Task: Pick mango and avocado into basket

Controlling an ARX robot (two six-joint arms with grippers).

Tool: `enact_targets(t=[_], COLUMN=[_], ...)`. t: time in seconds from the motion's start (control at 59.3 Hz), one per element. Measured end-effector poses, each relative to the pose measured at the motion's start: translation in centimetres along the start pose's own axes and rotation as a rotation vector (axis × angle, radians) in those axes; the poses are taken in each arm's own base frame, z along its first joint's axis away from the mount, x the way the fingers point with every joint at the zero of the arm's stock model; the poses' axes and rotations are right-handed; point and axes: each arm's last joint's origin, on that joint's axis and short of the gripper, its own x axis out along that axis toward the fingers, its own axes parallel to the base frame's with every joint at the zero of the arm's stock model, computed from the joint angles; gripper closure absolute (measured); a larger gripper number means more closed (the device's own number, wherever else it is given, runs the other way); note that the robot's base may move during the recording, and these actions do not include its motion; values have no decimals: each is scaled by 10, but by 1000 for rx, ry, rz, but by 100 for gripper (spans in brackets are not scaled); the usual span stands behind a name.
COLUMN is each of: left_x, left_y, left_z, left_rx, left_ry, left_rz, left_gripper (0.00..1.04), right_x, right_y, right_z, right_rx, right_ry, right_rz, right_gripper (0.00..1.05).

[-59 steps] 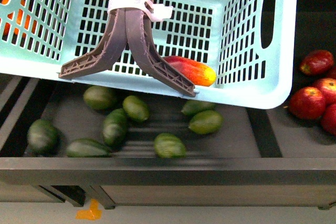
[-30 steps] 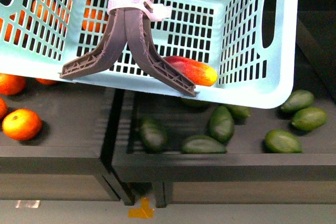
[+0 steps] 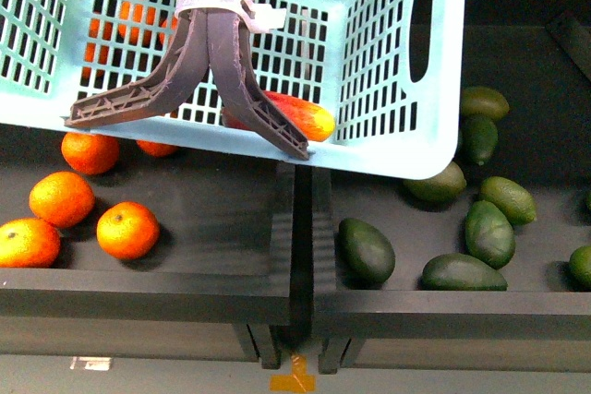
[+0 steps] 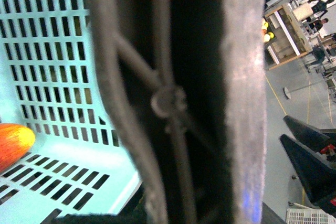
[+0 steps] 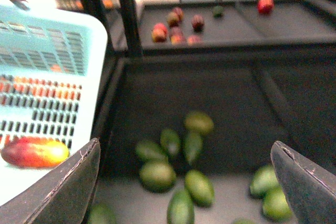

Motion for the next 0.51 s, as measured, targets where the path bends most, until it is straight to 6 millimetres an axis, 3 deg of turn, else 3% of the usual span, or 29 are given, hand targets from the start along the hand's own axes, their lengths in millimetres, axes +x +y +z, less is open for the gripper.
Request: enact_targets(t=[0.202, 0.337, 0.506], left_x=[3, 4, 3], left_y=[-3, -5, -3], left_z=[-1, -2, -1], left_rx=[1, 3, 1], left_ry=[16, 21, 13], left_rz=[-33, -42, -25], left_gripper=[93, 93, 93], right_x=[35, 89, 158], right_y=[-42, -57, -62], right_z=[-5, -5, -34], right_rx=[102, 23, -121], right_ry=[147, 256, 424], right_rz=[-228, -196, -124], right_gripper=[9, 9, 9])
